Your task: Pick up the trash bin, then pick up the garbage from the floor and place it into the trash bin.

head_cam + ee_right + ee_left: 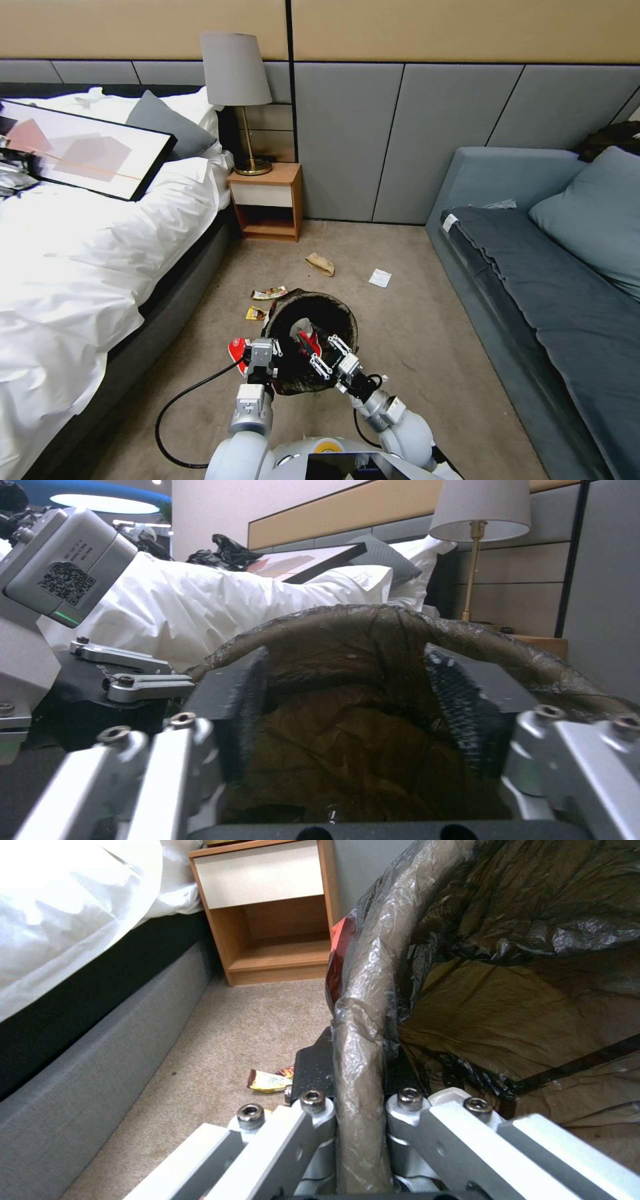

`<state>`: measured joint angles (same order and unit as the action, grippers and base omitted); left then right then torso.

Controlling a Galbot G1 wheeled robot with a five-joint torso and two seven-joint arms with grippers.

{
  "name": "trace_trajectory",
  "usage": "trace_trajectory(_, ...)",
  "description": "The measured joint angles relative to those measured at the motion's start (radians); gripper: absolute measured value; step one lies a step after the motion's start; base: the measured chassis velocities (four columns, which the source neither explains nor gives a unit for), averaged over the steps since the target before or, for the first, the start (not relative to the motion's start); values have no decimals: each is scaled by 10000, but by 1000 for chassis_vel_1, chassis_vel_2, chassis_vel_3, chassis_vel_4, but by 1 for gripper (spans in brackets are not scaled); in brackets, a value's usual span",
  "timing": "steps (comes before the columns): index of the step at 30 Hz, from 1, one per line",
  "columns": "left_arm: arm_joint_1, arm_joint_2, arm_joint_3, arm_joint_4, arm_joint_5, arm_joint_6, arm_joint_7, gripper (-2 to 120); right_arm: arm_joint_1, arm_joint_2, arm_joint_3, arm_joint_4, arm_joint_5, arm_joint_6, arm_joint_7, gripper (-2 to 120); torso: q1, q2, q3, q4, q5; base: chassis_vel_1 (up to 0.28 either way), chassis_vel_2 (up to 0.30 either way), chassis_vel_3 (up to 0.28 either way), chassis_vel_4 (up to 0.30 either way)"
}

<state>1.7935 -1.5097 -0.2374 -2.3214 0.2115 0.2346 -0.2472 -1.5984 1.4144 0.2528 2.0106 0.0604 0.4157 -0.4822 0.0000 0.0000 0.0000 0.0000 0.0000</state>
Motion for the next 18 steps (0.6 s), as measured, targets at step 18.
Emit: trace_trajectory(18,41,39,-17,-13,2,1,-5,1,-51,116,-12,124,-89,116,291,114,0,0,0,1,0,0,0,0,0)
